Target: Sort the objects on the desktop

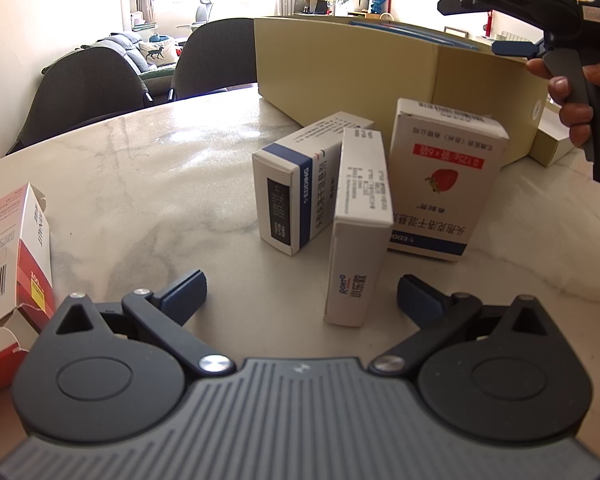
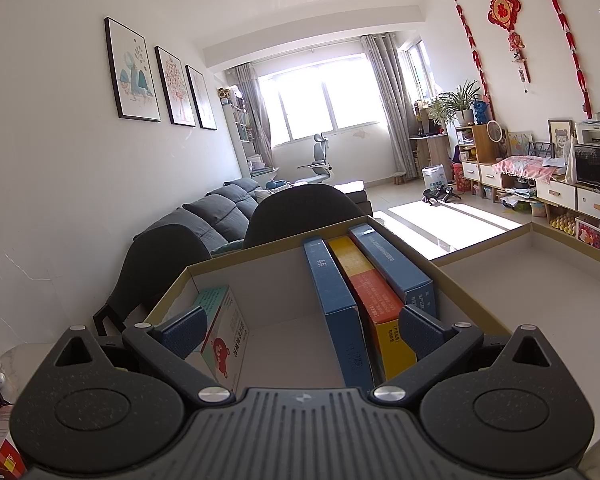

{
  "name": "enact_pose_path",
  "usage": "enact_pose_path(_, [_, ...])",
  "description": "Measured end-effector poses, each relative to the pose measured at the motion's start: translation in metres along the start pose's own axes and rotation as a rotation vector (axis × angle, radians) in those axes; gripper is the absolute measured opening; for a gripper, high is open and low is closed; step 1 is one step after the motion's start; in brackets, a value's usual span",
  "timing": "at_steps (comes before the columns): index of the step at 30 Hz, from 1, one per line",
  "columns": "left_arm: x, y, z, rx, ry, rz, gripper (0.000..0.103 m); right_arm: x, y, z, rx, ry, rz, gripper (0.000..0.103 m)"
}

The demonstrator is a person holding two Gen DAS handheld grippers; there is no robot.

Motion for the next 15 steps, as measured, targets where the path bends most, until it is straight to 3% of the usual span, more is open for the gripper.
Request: enact_pose_path(15, [-0.0001,-0.0001,0.0,0.0,0.0,0.0,0.103,-0.0049,0.0005,-0.0031,0.0,-0.001,-0.001,0.102])
Point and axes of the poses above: each gripper's, at about its wrist camera, not at the fingertips, and x roughly against the way its jaws point, z to its right, y to its underside, the point moved 6 cm from there along -x, roughly the way its jaws point, and after that the axes turned 11 degrees about -y, right-handed, at the moved point
